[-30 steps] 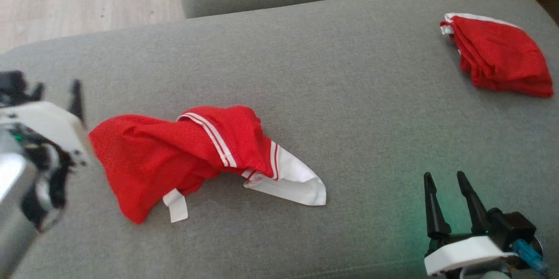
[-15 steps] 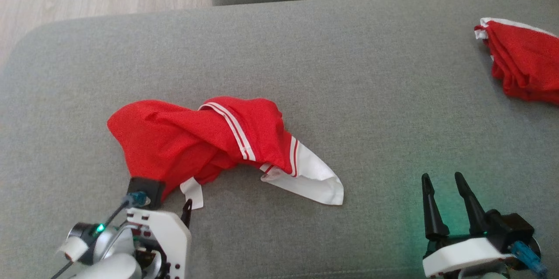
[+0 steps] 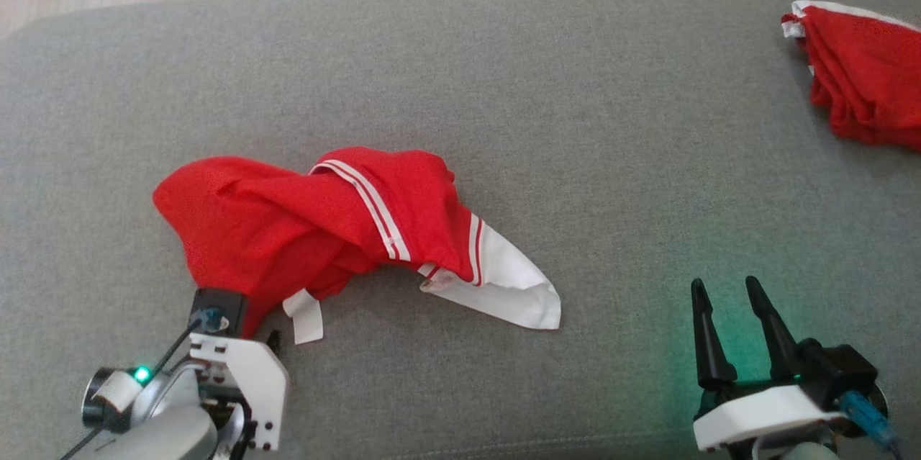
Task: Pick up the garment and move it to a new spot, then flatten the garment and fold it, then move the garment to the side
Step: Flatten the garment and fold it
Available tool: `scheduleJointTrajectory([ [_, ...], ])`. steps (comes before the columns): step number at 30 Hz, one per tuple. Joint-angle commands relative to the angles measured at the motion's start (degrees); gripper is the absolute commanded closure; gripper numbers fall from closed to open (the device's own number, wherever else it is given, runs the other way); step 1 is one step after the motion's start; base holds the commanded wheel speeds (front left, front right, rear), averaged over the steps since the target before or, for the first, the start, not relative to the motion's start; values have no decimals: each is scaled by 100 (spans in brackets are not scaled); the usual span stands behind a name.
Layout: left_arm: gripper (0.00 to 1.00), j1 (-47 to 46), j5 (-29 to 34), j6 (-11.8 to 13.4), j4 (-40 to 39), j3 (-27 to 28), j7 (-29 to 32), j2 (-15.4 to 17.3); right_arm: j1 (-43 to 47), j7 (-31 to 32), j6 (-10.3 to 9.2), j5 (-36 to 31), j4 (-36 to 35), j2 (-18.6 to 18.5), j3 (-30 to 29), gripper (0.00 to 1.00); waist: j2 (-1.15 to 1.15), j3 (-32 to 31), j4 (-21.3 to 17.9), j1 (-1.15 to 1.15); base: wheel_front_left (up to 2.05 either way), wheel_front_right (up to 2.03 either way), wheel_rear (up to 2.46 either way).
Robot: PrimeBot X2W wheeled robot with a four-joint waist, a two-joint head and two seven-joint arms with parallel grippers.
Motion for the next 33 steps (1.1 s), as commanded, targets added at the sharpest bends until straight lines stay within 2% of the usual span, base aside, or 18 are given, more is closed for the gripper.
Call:
scheduleJointTrajectory([
  [1,0,-333,0,-21,-14,260,-74,143,-227,-63,39,-13,-193,-40,118,0,0,44,-6,0,0,0,0],
  [3,0,-402,-2,-91,178,266,-107,73,-262,-63,39,-17,-202,-40,124,0,0,90,-11,0,0,0,0],
  [4,36,-440,0,-122,280,273,-134,36,-278,-63,39,-23,-202,-40,129,0,0,104,-13,0,0,0,0],
  [5,57,-478,6,-153,380,283,-172,1,-291,-63,39,-30,-200,-40,133,0,0,117,-15,0,0,0,0],
  [6,67,-512,10,-183,479,295,-215,-32,-301,-63,39,-39,-199,-40,138,0,0,127,-18,0,0,0,0],
  [8,100,-556,13,-248,644,298,-277,-95,-313,-63,39,-53,-194,-40,138,0,0,133,-17,0,0,0,0],
  [12,100,-554,-18,-396,750,236,-268,-157,-289,-63,39,-68,-160,-40,111,0,0,56,5,0,0,0,0],
  [15,100,-460,-66,-408,408,246,-254,-20,-233,-63,39,-51,-138,-40,80,0,0,-54,47,0,0,0,0],
  [22,100,96,-86,81,-1128,238,19,960,-125,-63,39,-8,-149,-40,42,0,0,-197,220,0,0,0,0],
  [25,100,382,-176,263,-1559,212,143,1285,-134,-63,39,-10,-152,-40,53,0,0,-209,275,0,0,0,0],
  [27,100,520,-231,277,-1657,168,179,1378,-146,-63,39,-14,-146,-40,68,0,0,-212,302,0,0,0,0],
  [30,100,612,-299,275,-1487,221,-10,1225,-150,-63,39,-20,-117,-40,99,0,0,-234,336,0,0,0,0],
  [31,75,622,-312,276,-1365,262,-127,1129,-149,-63,39,-23,-103,-40,108,0,0,-249,339,0,0,0,0],
  [32,3,627,-287,268,-1231,264,-216,1058,-146,-63,39,-26,-87,-40,123,0,0,-274,334,0,0,0,0],
  [33,0,650,-329,253,-1123,296,-300,955,-141,-63,39,-30,-72,-40,133,0,0,-304,331,0,0,0,0],
])
